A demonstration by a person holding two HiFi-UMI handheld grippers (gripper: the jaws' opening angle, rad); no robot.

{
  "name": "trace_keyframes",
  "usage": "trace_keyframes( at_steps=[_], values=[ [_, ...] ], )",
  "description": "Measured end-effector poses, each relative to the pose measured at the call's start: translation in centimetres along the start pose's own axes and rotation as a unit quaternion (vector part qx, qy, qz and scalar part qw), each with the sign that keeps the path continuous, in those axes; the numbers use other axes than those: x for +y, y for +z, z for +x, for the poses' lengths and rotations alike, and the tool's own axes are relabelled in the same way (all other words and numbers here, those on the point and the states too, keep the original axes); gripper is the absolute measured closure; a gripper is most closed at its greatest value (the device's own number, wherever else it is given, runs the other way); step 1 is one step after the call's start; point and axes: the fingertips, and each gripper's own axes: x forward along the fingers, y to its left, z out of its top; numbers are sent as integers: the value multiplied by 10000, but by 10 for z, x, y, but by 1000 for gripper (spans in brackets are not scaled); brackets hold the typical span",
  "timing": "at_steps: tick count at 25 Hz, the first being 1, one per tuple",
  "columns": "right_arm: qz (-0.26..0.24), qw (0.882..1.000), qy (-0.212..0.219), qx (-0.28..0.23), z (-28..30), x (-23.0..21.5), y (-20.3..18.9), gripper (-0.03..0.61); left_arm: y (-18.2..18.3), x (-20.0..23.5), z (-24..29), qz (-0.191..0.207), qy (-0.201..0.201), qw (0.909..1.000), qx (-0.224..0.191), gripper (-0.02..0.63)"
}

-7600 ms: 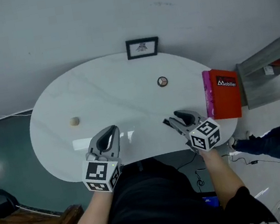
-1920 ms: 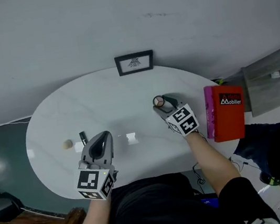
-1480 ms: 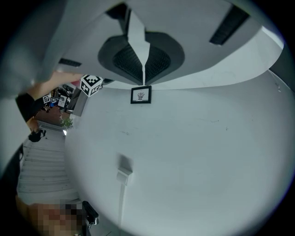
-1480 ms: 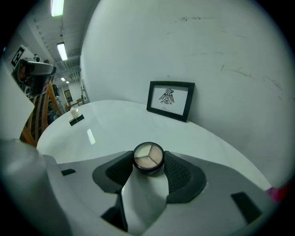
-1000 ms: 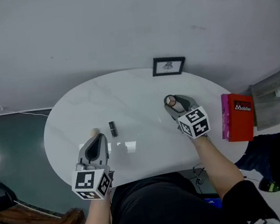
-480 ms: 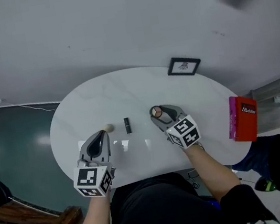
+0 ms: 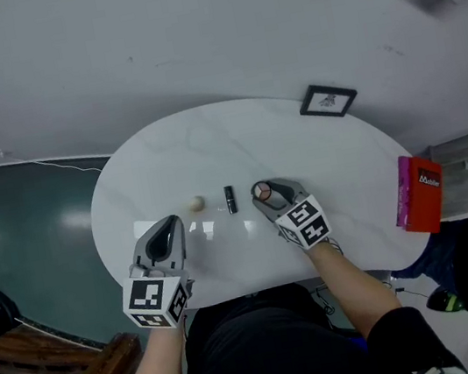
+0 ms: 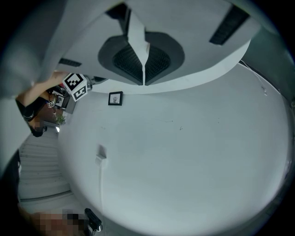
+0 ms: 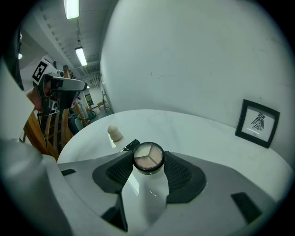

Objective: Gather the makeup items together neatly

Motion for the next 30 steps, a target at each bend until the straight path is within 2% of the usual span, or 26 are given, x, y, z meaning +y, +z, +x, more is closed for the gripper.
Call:
trace_keyframes(
  at_steps=[13, 18, 23, 30],
  values=[
    [-348, 9983, -83, 462, 25, -1, -30, 367, -16, 10, -2, -146, 71, 9998, 127, 589],
    [-199, 9982, 102, 554, 27, -3, -36, 367, -9, 3, -3, -141, 120, 9998, 70, 589],
    [129, 9991, 264, 314, 13, -9, -25, 367, 2, -7, -7, -107, 222, 9997, -51, 589],
    [264, 9994, 91, -223, -35, -36, 0, 367, 16, -35, -10, -9, 297, 9994, -174, 589]
  ],
)
